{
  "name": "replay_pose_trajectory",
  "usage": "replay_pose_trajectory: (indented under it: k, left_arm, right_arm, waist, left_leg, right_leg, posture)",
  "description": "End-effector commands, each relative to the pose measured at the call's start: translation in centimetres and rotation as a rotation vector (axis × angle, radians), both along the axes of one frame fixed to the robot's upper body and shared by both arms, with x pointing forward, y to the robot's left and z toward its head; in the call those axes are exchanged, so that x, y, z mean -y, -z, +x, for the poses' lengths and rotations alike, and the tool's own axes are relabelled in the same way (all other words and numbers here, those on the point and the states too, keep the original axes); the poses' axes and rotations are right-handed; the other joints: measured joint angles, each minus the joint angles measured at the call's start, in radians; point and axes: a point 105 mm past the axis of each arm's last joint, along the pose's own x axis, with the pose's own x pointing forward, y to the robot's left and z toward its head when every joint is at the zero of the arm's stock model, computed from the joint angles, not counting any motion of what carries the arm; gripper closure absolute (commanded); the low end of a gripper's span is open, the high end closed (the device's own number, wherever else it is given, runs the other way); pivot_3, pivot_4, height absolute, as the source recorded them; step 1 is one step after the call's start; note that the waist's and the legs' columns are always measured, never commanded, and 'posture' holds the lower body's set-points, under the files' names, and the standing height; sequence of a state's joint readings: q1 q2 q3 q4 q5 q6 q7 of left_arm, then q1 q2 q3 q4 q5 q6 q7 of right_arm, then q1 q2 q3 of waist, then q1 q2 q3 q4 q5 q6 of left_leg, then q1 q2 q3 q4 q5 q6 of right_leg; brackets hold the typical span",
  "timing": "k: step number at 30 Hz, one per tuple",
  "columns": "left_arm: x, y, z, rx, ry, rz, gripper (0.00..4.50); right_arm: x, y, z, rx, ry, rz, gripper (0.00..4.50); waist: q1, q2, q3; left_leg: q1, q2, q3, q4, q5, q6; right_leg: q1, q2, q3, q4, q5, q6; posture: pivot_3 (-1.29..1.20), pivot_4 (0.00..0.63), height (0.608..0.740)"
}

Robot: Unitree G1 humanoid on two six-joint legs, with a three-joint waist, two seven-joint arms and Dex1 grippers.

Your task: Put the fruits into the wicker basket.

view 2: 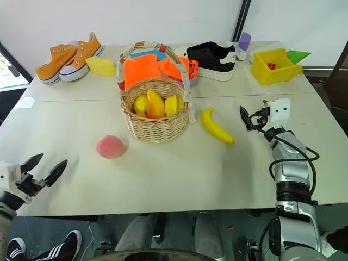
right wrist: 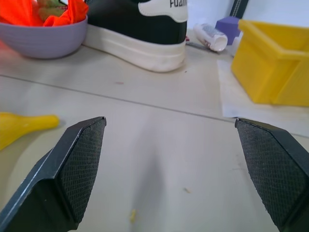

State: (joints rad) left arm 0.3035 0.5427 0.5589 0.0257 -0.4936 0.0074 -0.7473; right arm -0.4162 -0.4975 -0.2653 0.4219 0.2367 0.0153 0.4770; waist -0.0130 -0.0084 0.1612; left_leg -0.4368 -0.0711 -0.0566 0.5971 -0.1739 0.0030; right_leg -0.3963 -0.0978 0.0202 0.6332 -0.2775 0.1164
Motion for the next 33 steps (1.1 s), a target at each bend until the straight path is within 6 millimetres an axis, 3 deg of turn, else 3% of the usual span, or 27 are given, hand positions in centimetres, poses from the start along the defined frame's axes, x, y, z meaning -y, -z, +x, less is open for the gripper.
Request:
replay_pose_trajectory:
  k: [1,30,33]
  left_arm:
    - [-0.2,-2.1,0.1,0.092,-0.007,0.037,0.0]
    - [1.8,-4.1,2.2,0.174,0.12,0.021,0.0]
    - [3.1,-5.0,2.2,0.2,0.195,0.023,0.0]
  right_arm:
    - [-0.5,-1.5,0.5,0.052,-0.014,-0.014,0.04]
    - [-2.0,-2.1,0.1,0.067,-0.057,-0.024,0.04]
    - [-2.7,-2.5,-0.7,0.077,-0.107,0.0,0.04]
  waist:
    - [-0.001,0.0,0.0]
    - [-0.001,0.0,0.0]
    - [-0.001,0.0,0.0]
  left_leg:
    - [0.0,0.0,0.0,0.0,0.0,0.0]
    - [0.0,0.0,0.0,0.0,0.0,0.0]
    - [0.0,0.0,0.0,0.0,0.0,0.0]
  right_leg:
    - [0.0,0.0,0.0,0.0,0.0,0.0]
    - [0.0,0.001,0.0,0.0,0.0,0.0]
    - [0.0,0.0,0.0,0.0,0.0,0.0]
  posture:
    - [0.0,0.15,0.74]
    - [0.0,0.15,0.74]
    - [0.0,0.15,0.74]
